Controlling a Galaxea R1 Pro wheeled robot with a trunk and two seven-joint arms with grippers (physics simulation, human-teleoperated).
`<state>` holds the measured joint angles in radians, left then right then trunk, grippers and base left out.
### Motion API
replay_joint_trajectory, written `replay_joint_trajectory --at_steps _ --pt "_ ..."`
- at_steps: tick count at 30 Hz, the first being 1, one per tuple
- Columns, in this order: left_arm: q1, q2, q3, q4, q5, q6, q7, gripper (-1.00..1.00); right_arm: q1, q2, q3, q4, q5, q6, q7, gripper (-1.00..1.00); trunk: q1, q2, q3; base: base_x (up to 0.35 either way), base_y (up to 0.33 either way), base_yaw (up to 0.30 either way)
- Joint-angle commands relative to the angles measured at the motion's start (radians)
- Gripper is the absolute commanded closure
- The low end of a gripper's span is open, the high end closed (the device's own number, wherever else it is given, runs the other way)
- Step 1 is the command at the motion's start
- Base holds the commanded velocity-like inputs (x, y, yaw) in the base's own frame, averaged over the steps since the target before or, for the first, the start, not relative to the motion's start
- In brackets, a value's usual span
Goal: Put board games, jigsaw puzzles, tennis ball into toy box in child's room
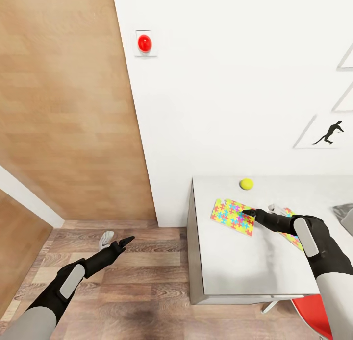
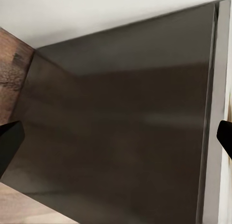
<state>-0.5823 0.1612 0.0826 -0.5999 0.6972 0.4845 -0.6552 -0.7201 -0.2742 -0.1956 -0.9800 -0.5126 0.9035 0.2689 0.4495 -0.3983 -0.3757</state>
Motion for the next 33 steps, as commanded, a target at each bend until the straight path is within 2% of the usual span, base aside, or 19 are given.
replay_joint_trajectory --at_steps 1,18,33 --pt "-0.001 0.0 0.002 0.0 0.005 0.008 -0.001 -1.0 -0.001 0.0 -0.002 0.0 0.008 0.005 0.009 -1.0 0.001 -0.002 -0.002 0.0 0.0 0.0" --pt "-0.001 0.0 0.002 0.0 0.005 0.008 -0.001 -1.0 -0.001 0.001 -0.002 0.0 0.008 0.005 0.009 -1.0 0.001 -0.002 -0.003 0.0 0.0 0.0" --pt "-0.001 0.0 0.002 0.0 0.005 0.008 -0.001 -1.0 -0.001 0.001 -0.002 0.0 0.008 0.004 0.009 -1.0 0.001 -0.002 -0.019 0.0 0.0 0.0"
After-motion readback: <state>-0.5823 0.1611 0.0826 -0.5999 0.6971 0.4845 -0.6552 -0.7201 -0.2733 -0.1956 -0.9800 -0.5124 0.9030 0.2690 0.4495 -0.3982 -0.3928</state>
